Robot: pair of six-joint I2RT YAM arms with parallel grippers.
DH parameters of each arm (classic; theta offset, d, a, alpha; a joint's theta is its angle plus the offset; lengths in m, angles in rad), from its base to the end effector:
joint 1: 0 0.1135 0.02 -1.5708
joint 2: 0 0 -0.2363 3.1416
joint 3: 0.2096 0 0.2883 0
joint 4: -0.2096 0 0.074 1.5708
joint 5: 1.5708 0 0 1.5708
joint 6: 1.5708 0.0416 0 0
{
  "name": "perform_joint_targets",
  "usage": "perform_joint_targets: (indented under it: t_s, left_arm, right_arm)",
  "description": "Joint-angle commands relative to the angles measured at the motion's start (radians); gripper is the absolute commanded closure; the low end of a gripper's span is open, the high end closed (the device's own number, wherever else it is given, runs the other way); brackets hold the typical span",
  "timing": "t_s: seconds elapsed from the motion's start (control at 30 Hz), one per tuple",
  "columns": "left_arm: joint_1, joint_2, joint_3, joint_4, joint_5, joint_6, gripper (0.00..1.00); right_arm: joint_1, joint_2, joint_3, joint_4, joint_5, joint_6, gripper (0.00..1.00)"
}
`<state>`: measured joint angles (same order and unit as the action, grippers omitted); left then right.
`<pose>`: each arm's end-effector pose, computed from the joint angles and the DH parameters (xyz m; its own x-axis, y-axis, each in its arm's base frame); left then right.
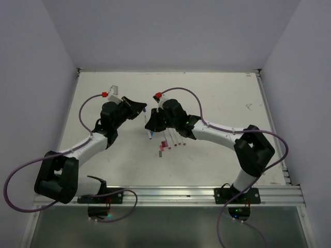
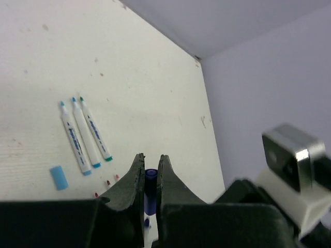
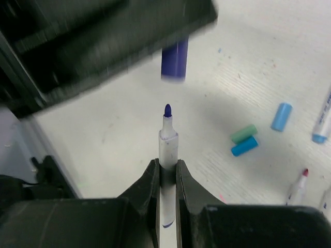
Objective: Open the pen caps
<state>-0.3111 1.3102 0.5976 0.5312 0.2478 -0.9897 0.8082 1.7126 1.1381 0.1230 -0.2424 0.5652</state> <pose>0.3055 -0.1089 0.1822 -0.5343 -0.6794 -0.5030 0.1454 0.5122 -0.8464 0.2868 0.3147 0.1946 -0.7104 0.0091 -0.7038 -0.5573 0.6034 0.5704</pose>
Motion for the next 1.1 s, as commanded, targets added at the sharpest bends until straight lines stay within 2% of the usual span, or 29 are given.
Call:
perform_joint_targets:
  t_s: [0.0,0.13,0.23,0.37,0.47,0.6,0.8,1.07]
  left_arm:
    - [-0.005,-0.016,0.086,-0.123,-0.234,0.005,1.00]
    - [-0.003,-0.006,0.110,-0.129,-0.275,0.011,1.00]
    - [-0.003,0.006,0.139,-0.169,-0.271,0.101,1.00]
    - [-0.003,0.063,0.150,-0.220,-0.139,0.230,1.00]
    - [-0.005,0.116,0.107,-0.198,-0.061,0.282,1.00]
    - [-0.003,0.200,0.061,-0.162,-0.015,0.304,1.00]
    - [-0.003,0.320,0.064,-0.120,0.024,0.316,1.00]
    - [-0.003,0.370,0.074,-0.096,0.027,0.336,1.00]
  right_arm:
    - [0.074,0.018,0.052,-0.267,0.335,-0.162,1.00]
    - [0.097,0.036,0.080,-0.324,0.390,-0.192,1.00]
    - [0.077,0.010,0.063,-0.315,0.416,-0.198,1.00]
    - [-0.062,0.064,0.187,-0.416,0.326,-0.235,1.00]
    - [-0.139,0.108,0.248,-0.418,0.278,-0.290,1.00]
    - [-0.207,0.209,0.350,-0.447,0.247,-0.355,1.00]
    - [-0.244,0.372,0.465,-0.433,0.204,-0.395,1.00]
    - [-0.264,0.467,0.538,-0.439,0.204,-0.401,1.00]
